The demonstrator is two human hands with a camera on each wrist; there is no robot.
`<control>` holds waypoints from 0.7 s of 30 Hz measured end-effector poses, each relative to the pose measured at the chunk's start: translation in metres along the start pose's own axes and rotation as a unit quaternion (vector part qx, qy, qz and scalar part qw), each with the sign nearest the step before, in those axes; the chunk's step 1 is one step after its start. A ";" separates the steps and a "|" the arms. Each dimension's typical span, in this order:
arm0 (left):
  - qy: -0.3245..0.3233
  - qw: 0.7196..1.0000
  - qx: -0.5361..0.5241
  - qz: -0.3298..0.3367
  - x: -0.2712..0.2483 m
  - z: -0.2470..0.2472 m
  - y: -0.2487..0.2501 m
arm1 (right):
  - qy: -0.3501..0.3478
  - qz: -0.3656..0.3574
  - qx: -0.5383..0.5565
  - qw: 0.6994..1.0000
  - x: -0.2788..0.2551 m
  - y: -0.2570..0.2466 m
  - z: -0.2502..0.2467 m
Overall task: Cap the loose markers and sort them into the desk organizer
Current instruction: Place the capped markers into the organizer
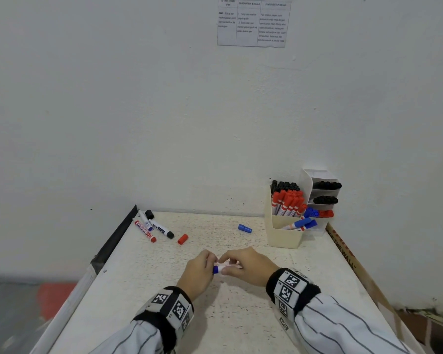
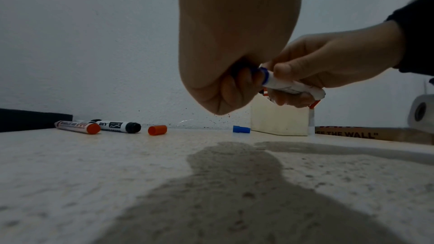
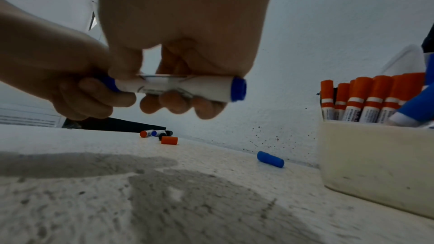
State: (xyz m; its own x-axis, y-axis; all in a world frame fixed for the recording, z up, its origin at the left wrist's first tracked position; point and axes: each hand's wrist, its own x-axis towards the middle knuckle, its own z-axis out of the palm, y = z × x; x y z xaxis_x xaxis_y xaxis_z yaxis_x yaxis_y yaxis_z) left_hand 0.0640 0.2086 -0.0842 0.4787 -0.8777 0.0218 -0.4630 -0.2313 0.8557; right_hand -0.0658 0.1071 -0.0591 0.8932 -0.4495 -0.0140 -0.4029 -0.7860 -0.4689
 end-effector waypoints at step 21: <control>0.042 0.990 0.115 0.073 -0.003 -0.016 -0.005 | 0.016 -0.079 0.159 0.984 0.020 -0.009 0.019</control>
State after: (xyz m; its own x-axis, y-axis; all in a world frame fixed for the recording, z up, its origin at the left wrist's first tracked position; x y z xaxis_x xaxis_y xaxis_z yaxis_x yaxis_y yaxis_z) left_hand 0.0768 0.2192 -0.0797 0.4500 -0.8731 0.1875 -0.6851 -0.2028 0.6997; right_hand -0.0406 0.1130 -0.0724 0.9308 -0.3495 0.1073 -0.1717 -0.6771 -0.7156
